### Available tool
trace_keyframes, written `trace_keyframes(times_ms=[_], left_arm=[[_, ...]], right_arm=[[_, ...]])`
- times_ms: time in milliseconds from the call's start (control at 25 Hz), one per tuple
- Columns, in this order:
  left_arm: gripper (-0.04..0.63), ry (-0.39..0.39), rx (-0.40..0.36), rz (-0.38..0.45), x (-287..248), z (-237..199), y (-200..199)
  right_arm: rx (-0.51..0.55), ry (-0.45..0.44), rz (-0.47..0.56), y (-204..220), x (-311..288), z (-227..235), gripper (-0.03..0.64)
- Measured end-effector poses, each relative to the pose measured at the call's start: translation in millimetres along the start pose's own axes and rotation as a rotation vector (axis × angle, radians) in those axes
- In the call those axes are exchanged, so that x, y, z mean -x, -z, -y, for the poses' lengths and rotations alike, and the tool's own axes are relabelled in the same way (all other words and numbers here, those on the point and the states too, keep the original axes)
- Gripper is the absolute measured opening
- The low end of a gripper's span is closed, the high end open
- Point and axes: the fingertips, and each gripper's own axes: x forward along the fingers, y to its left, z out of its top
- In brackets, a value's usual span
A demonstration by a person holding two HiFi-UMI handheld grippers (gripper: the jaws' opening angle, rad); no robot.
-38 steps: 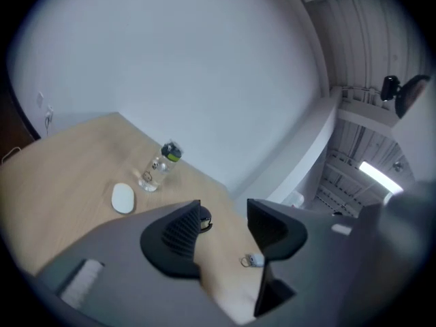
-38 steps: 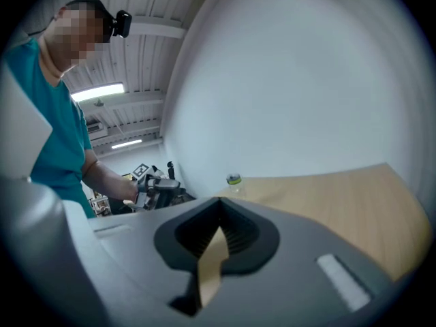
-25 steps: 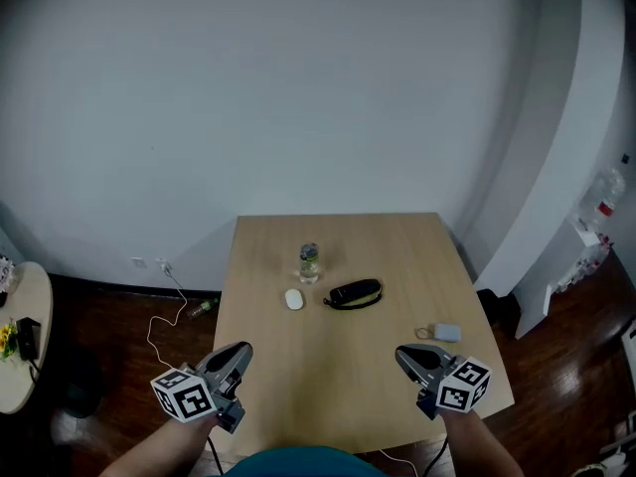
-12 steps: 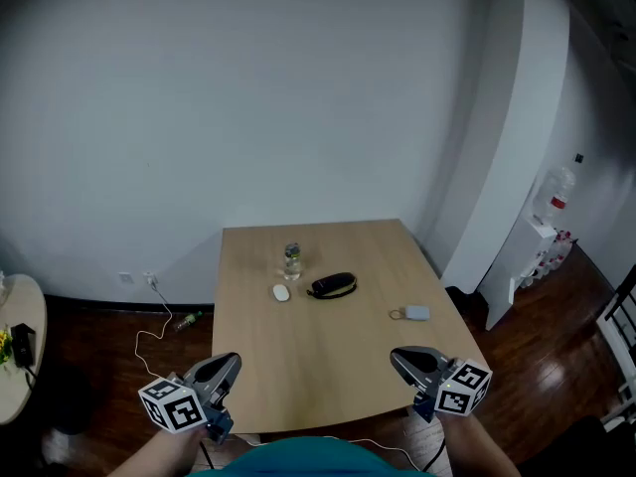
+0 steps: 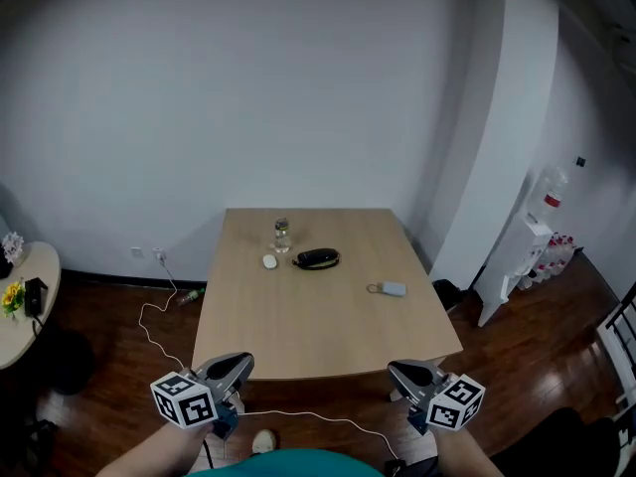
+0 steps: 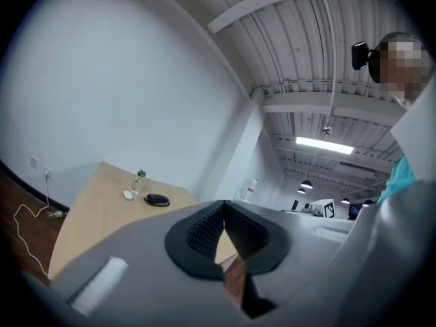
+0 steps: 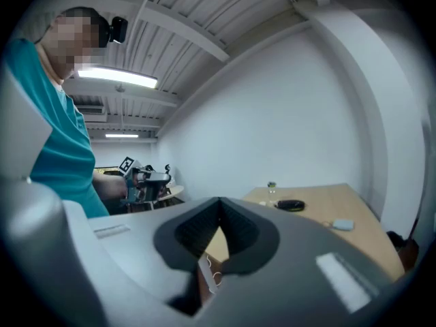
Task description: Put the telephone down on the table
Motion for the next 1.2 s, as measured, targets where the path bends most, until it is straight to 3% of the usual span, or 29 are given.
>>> trace_keyframes(times_ms=[240,400,560,840,1200], left_arm=[[0.007,-0.013,-0.039,-0.009,32.5,65.5,18.9],[0.008,-0.04,-0.055,0.011,62.7,82.3,17.7],[0.008,-0.06,-0.041,0.026,91.6,84.3,17.6],[0.007,-0.025,-0.037,0.037,163.3,76.3,15.7],[0.006,0.023,-0.065,-0.035,278.8,51.4,41.9]], right_arm=[[-0.049,-0.024,0.004,18.8,60.1,-27.2,0.002],[-0.053,-0.056,0.022,25.1,74.0,-54.4,0.002],[-0.06,-0.073,0.026,28.0,77.3,-80.8,0.002],[-0.056,-0.054,0.035,27.5,57.9,-148.3,0.002],[-0.116,-0.031,0.027,44.4,20.8,-265.5,0.002]])
